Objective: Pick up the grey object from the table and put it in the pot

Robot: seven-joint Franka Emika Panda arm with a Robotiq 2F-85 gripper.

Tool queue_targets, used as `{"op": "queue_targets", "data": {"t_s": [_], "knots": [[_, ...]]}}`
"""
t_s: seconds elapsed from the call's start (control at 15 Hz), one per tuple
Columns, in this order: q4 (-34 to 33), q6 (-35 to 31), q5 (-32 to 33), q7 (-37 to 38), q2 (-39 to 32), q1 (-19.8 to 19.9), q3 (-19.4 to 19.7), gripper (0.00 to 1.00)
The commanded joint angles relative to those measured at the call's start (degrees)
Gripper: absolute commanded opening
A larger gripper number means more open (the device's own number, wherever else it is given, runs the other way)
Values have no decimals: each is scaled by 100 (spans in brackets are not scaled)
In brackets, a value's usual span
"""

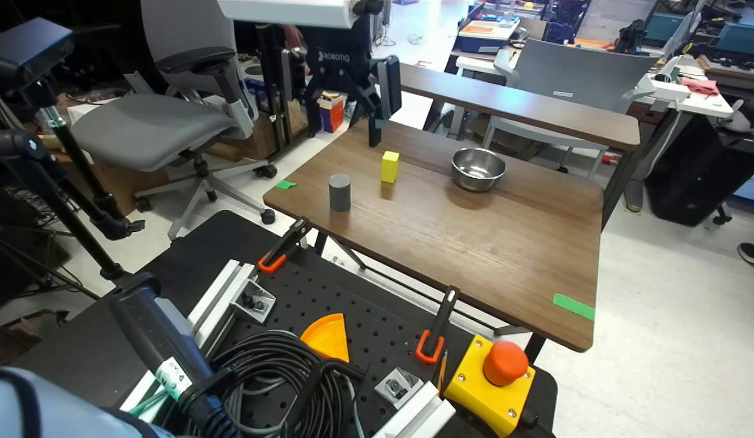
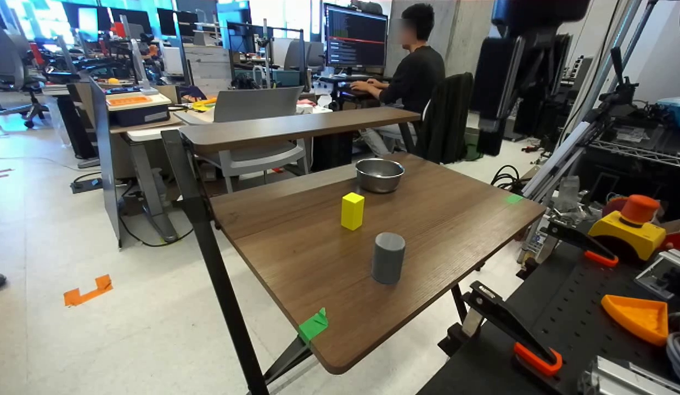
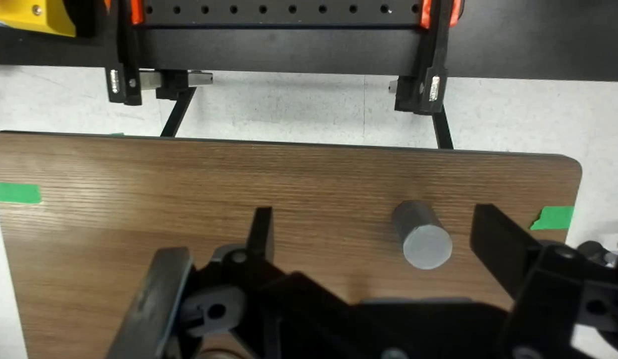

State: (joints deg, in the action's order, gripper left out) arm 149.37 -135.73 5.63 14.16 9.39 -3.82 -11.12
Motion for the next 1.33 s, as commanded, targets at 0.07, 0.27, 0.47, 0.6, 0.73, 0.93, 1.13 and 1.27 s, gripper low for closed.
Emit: {"op": "queue_targets", "data": {"t_s": [0.07, 0.27, 0.47, 0.6, 0.73, 0.93, 1.13, 1.27], "knots": [[-570, -477, 375, 289, -1230, -188, -16, 100], [-905, -802, 142, 48, -1817, -312, 60, 100], [-1223, -1070, 98, 12, -2340, -413, 112, 100], [-1493, -1100, 43, -54, -2701, -461, 140, 100], [-1725, -1089, 72, -20, -3006, -533, 188, 100], [-2069, -1031, 59, -19, -3409, -629, 262, 100], [-2330, -967, -15, -77, -3704, -665, 293, 100], [-2443, -944, -4, -61, -3826, -701, 336, 99]]}}
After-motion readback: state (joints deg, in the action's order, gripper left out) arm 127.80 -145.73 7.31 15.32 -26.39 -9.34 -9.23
